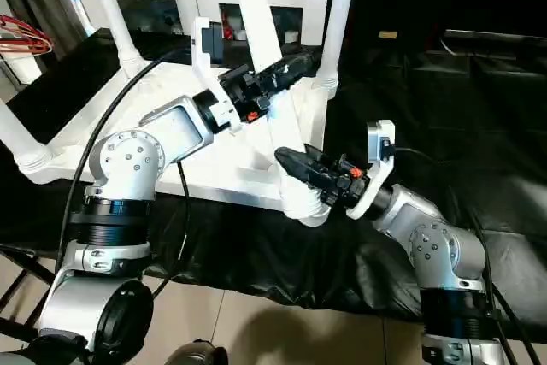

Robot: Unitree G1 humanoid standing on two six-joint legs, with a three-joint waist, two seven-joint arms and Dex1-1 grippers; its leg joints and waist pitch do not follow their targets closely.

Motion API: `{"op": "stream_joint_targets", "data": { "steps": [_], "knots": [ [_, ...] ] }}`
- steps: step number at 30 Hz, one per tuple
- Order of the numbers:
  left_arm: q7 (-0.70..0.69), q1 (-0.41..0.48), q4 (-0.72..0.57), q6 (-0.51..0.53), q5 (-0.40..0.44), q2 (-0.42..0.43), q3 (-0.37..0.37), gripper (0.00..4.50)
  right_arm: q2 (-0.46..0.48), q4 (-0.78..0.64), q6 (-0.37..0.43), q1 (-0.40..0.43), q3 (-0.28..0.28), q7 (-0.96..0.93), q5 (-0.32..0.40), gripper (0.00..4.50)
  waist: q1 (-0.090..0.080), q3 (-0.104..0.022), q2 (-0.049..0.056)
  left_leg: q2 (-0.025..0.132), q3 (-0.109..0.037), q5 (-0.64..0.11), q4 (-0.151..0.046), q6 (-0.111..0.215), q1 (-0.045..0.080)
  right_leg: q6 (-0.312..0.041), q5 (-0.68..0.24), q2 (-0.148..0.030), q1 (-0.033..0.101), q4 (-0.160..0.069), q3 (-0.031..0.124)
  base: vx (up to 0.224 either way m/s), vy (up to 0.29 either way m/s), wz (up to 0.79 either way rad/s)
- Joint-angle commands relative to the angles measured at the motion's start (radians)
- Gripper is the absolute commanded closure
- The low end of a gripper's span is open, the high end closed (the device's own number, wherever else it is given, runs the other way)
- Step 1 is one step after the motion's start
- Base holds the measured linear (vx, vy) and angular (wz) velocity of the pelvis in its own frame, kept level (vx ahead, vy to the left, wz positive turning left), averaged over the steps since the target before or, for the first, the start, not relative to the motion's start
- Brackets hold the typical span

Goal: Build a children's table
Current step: Pick table leg

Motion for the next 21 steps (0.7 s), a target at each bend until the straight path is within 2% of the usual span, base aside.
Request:
{"op": "stream_joint_targets", "data": {
  "steps": [1,3,5,6,9,10,11,16,21],
  "knots": [
    [-0.02,-0.012,-0.003,-0.012,0.01,0.017,-0.014,2.65,-0.017,0.002,-0.005,-0.026,0.025,-0.011,-0.041,1.92,0.002,-0.076,-0.033,0.035,-0.015,-0.166,-0.064,0.037,0.014,-0.139,-0.293,-0.058,0.054,-0.081,0.034,0.0,0.0,0.0],
    [-0.056,-0.011,-0.007,-0.016,0.02,0.037,-0.039,2.65,-0.033,0.02,0.006,-0.041,0.044,-0.018,-0.064,1.86,-0.001,-0.077,-0.035,0.035,-0.015,-0.159,-0.065,0.033,0.015,-0.132,-0.296,-0.056,0.053,-0.08,0.034,0.0,0.0,0.0],
    [-0.116,-0.008,-0.022,-0.016,0.029,0.067,-0.077,2.66,-0.064,0.016,0.028,-0.053,0.069,0.012,-0.07,1.58,0.002,-0.078,-0.035,0.035,-0.015,-0.152,-0.064,0.034,0.016,-0.128,-0.292,-0.057,0.054,-0.079,0.036,0.0,0.0,0.0],
    [-0.177,-0.007,-0.041,-0.01,0.025,0.094,-0.105,2.66,-0.097,0.008,0.045,-0.066,0.093,0.044,-0.077,1.5,0.001,-0.076,-0.037,0.036,-0.014,-0.151,-0.064,0.036,0.017,-0.133,-0.288,-0.057,0.053,-0.078,0.036,0.0,0.0,0.0],
    [-0.222,-0.009,-0.053,0.004,0.012,0.114,-0.12,2.66,-0.124,0.005,0.056,-0.08,0.114,0.069,-0.084,1.39,0.002,-0.078,-0.035,0.038,-0.014,-0.144,-0.063,0.037,0.018,-0.149,-0.26,-0.057,0.053,-0.073,0.036,0.0,0.0,0.0],
    [-0.246,-0.012,-0.058,0.007,0.008,0.124,-0.128,2.66,-0.138,0.01,0.065,-0.091,0.126,0.081,-0.091,1.14,0.0,-0.077,-0.038,0.038,-0.012,-0.146,-0.061,0.039,0.018,-0.159,-0.25,-0.056,0.053,-0.072,0.036,0.0,0.0,0.0],
    [-0.272,-0.016,-0.063,0.014,0.001,0.134,-0.137,2.66,-0.158,0.017,0.075,-0.106,0.144,0.107,-0.097,1.08,0.001,-0.078,-0.038,0.038,-0.012,-0.143,-0.061,0.041,0.016,-0.164,-0.244,-0.058,0.055,-0.071,0.037,0.0,0.0,0.0],
    [-0.357,-0.02,-0.08,0.03,-0.029,0.158,-0.17,2.66,-0.205,0.051,0.096,-0.15,0.204,0.18,-0.12,1.05,0.002,-0.077,-0.041,0.037,-0.011,-0.149,-0.059,0.042,0.017,-0.169,-0.269,-0.058,0.055,-0.07,0.036,0.0,0.0,0.0],
    [-0.403,-0.009,-0.105,0.043,-0.037,0.164,-0.197,2.66,-0.229,0.048,0.109,-0.163,0.259,0.247,-0.122,1.05,0.002,-0.079,-0.043,0.039,-0.01,-0.134,-0.056,0.05,0.017,-0.193,-0.221,-0.057,0.056,-0.064,0.037,0.0,0.0,0.0]
  ]
}}
